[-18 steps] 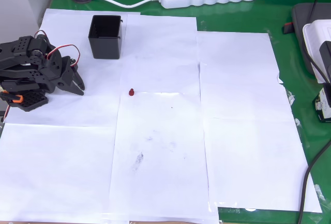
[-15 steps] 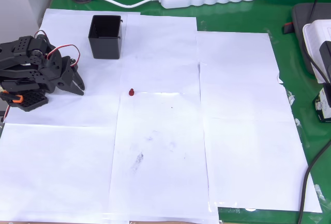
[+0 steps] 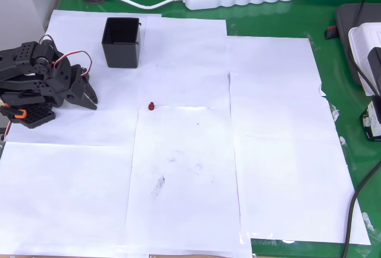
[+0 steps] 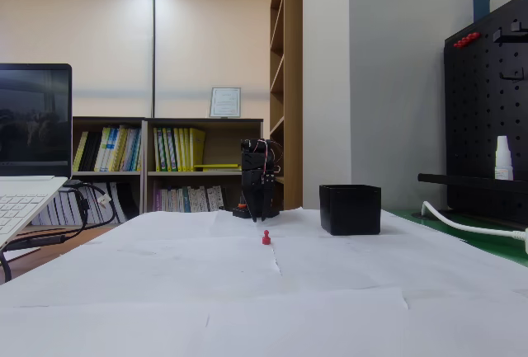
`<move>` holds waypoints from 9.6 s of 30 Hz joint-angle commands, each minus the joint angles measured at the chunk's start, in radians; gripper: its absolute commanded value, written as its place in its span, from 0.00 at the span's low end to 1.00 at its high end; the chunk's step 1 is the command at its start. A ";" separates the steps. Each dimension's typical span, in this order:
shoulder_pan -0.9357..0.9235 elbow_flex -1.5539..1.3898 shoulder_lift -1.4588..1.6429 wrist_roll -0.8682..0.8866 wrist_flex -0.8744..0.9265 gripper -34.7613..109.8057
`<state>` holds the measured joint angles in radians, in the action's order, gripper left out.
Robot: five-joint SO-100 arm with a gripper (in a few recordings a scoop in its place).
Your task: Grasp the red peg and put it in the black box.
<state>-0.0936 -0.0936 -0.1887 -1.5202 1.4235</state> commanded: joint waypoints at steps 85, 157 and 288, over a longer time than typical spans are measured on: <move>0.002 -0.025 1.338 -0.138 -1.910 0.36; -0.049 -0.186 1.902 -0.187 -2.365 0.50; 0.973 -0.960 0.767 0.018 -0.811 0.24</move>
<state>0.8406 -0.9771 0.5921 -1.5125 0.5875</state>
